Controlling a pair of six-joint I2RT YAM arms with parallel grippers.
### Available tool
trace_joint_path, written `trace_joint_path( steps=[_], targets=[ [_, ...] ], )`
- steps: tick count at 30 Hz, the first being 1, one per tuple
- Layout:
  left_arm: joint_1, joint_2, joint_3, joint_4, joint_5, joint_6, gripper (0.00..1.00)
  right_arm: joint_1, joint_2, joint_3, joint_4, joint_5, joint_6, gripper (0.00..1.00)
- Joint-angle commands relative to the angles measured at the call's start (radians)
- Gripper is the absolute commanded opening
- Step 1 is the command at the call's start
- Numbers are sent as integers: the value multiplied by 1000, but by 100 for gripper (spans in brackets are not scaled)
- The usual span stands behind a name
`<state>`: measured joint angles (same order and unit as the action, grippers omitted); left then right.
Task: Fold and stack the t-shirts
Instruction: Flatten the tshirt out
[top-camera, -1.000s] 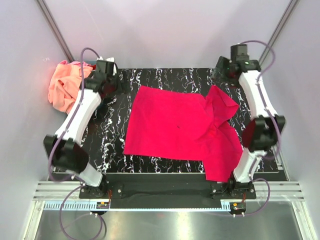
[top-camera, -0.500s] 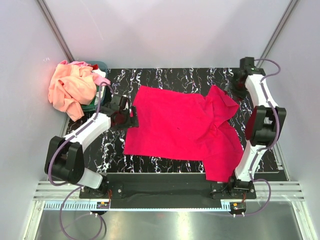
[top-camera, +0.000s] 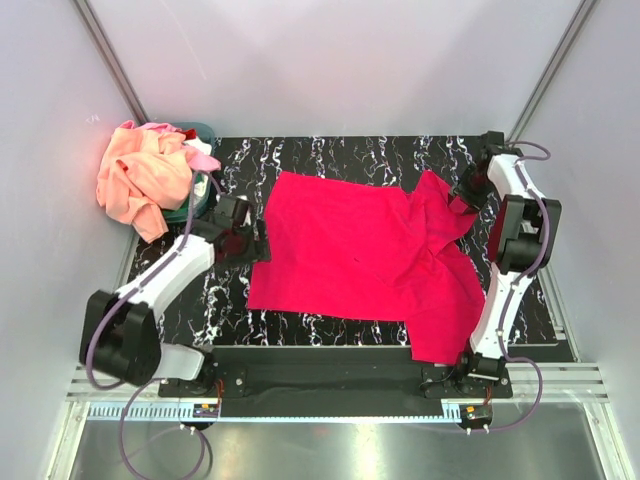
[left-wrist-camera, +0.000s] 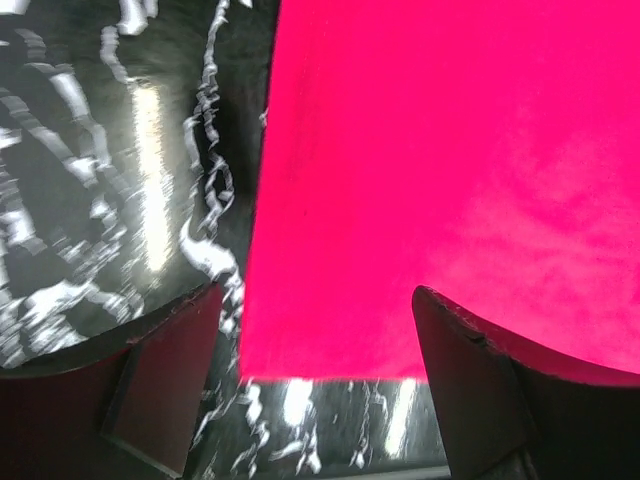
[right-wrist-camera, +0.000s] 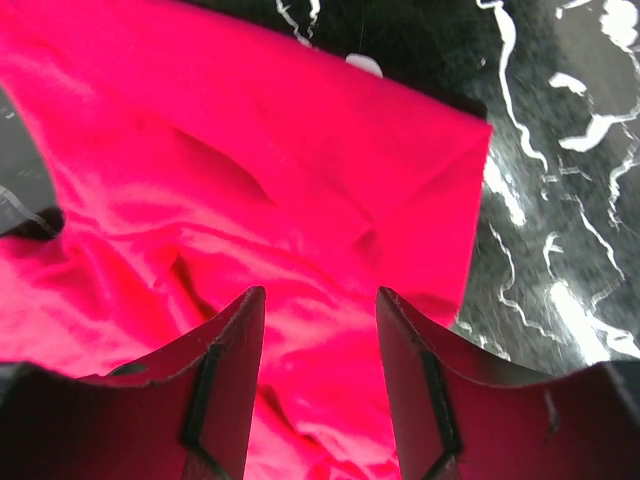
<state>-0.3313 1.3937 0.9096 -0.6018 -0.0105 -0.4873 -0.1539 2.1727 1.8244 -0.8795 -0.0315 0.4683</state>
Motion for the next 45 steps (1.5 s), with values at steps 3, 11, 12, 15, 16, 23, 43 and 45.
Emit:
trace_joint_path(
  steps=[3, 11, 12, 15, 16, 23, 43, 45],
  targets=[
    [3, -188, 121, -183, -150, 105, 83, 1, 32, 59, 28, -13, 16, 55],
    [3, -554, 18, -200, -255, 155, 90, -4, 93, 104, 25, -8, 18, 50],
    [3, -593, 23, -200, -244, 162, 92, -6, 102, 108, 27, -7, 18, 50],
    [3, -619, 29, -233, -253, 162, 92, -6, 113, 116, 19, 4, 15, 47],
    [-3, -621, 41, -245, -279, 147, 92, -6, 111, 115, 14, 5, 13, 47],
    [-5, -691, 0, -210, -267, 150, 93, -7, 59, 73, 30, 10, 18, 50],
    [-5, -734, -21, -191, -284, 144, 96, -7, 76, 72, 25, 56, 20, 12],
    [-5, -734, -23, -191, -286, 144, 96, -6, 64, 87, 14, 71, 16, 6]
  ],
)
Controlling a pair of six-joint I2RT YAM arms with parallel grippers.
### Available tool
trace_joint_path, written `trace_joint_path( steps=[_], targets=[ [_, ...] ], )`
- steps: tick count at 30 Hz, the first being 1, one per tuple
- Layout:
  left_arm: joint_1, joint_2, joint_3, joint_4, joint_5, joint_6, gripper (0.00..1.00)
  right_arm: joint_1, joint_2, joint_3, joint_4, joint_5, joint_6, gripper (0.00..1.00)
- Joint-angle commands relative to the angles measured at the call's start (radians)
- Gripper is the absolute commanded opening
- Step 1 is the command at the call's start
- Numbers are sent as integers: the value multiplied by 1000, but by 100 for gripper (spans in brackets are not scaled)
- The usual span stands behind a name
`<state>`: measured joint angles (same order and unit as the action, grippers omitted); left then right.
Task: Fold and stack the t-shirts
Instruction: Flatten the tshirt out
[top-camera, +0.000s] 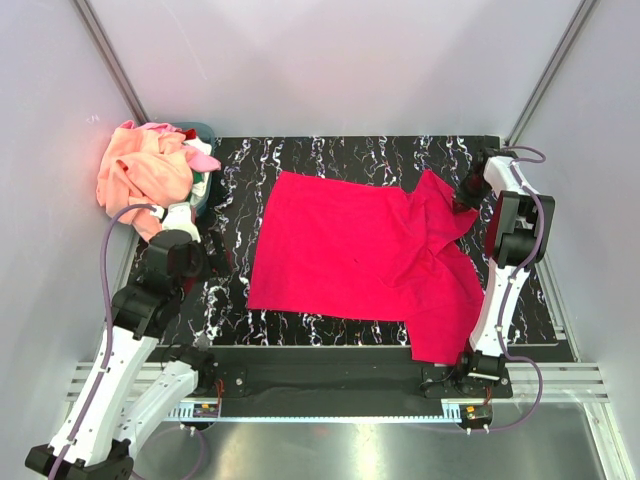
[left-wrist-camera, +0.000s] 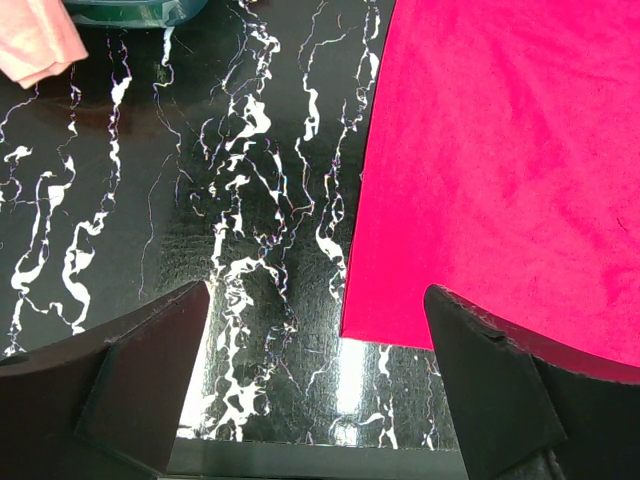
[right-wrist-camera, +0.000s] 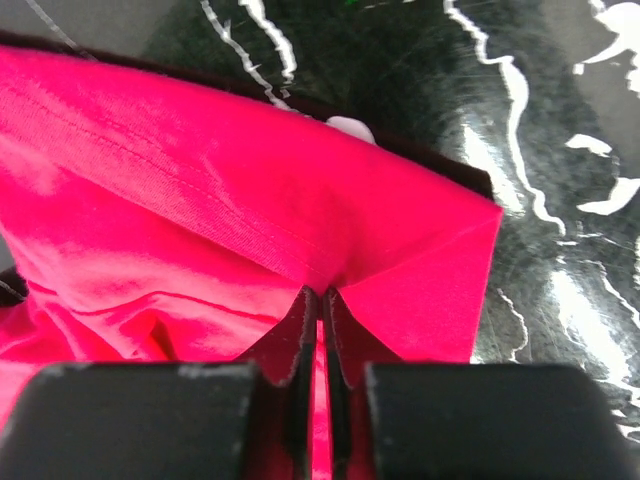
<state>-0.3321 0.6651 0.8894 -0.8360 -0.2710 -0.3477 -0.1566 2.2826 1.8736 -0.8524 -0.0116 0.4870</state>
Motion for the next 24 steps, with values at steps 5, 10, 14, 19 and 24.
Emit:
trace_joint_path(
  steps=[5, 10, 14, 19, 24],
  targets=[
    [-2, 1, -3, 44, -20, 4, 96, -3, -66, 99, -56, 114, -16, 6],
    [-2, 2, -4, 46, -20, 4, 96, -3, -68, 133, -68, 108, -21, 12],
    [-2, 2, -6, 46, -22, 4, 96, -3, -42, 176, -79, 96, -25, 18],
    [-4, 4, -6, 48, -22, 4, 96, -3, -15, 203, -90, 105, -33, 14],
    [-2, 5, -7, 49, -20, 4, 96, -3, 35, 262, -99, 117, -42, 0]
  ],
)
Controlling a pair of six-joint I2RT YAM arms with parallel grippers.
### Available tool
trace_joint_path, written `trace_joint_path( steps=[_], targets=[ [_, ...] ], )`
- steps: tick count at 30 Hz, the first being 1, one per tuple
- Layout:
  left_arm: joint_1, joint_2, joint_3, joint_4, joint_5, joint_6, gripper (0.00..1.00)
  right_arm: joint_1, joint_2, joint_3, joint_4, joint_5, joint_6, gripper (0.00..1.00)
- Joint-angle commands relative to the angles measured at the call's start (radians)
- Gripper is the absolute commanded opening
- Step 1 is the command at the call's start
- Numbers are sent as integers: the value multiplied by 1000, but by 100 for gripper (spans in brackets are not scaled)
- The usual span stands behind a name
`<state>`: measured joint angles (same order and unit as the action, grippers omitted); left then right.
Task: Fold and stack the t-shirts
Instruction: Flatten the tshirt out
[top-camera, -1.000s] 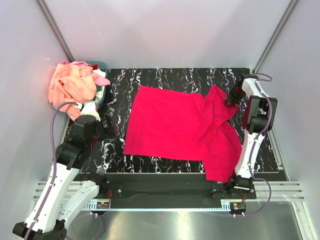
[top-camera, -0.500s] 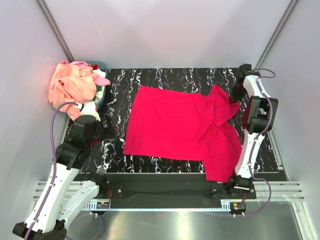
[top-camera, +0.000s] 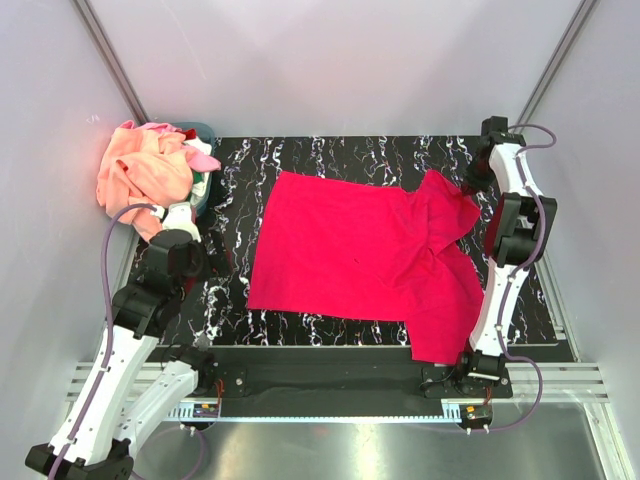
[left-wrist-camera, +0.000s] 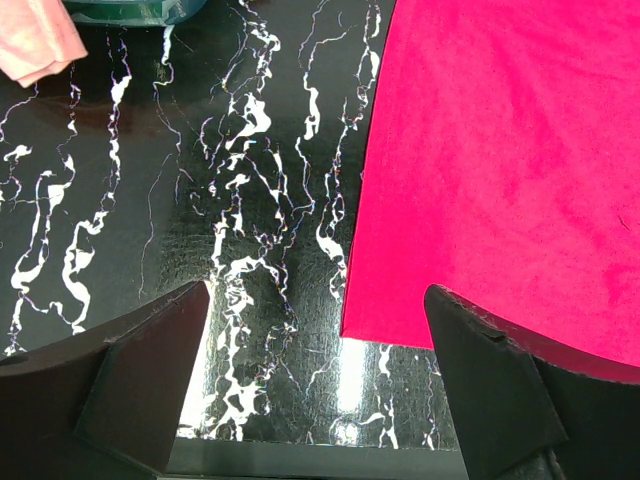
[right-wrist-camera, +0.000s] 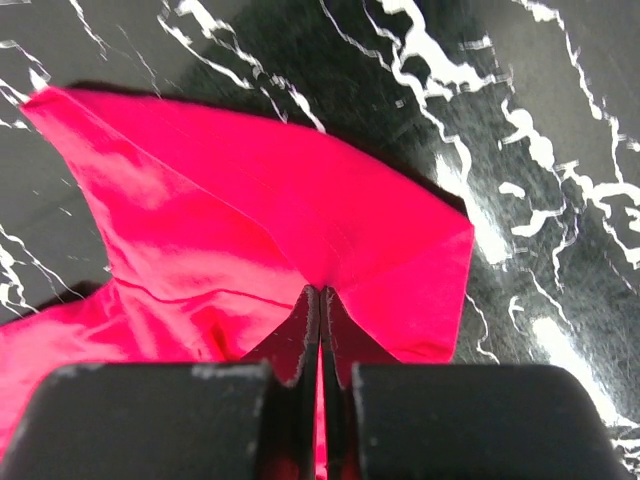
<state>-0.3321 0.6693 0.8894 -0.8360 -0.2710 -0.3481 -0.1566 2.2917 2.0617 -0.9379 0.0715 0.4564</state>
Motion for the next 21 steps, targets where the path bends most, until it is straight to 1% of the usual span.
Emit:
trace_joint_path(
  steps=[1, 4, 5, 6, 7, 9, 10, 11, 12, 13, 14, 16, 17, 18, 19, 21],
  targets=[
    [-2, 3, -7, 49, -20, 4, 96, -3, 37, 90, -13, 33, -15, 0],
    [-2, 6, -9, 51, -19, 8, 96, -3, 100, 196, -33, 59, -33, 0],
    [-2, 7, -9, 51, -19, 6, 96, -4, 147, 274, -42, 73, -39, 0],
    [-2, 9, -10, 51, -19, 6, 96, -8, 173, 317, -55, 91, -38, 0],
    [-1, 10, -10, 54, -19, 8, 96, -17, 202, 403, -56, 109, -35, 0],
    [-1, 16, -10, 54, -16, 9, 96, -29, 290, 492, -46, 90, -24, 0],
    [-1, 18, -10, 55, -14, 8, 97, -34, 317, 579, -42, 79, -15, 0],
    [-1, 24, -10, 52, -13, 8, 97, -40, 368, 616, -38, 73, -10, 1],
    [-1, 27, -9, 52, -14, 8, 97, -40, 382, 644, -20, 79, -9, 5],
    [-1, 29, -9, 52, -14, 8, 96, -40, 394, 673, -13, 88, 2, 11],
    [-1, 30, -9, 51, -14, 8, 97, -40, 393, 675, -4, 96, 7, 41],
    [-1, 29, -10, 51, -17, 6, 97, -40, 368, 646, 24, 109, 17, 79],
    [-1, 27, -12, 51, -19, 5, 97, -38, 329, 634, 28, 114, 19, 96],
    [-1, 26, -12, 52, -19, 4, 97, -38, 303, 617, 31, 120, 21, 99],
    [-1, 30, -12, 52, -20, 4, 97, -38, 276, 574, 33, 132, 22, 100],
    [-1, 35, -10, 51, -20, 6, 97, -38, 174, 519, 48, 119, 15, 100]
  ],
)
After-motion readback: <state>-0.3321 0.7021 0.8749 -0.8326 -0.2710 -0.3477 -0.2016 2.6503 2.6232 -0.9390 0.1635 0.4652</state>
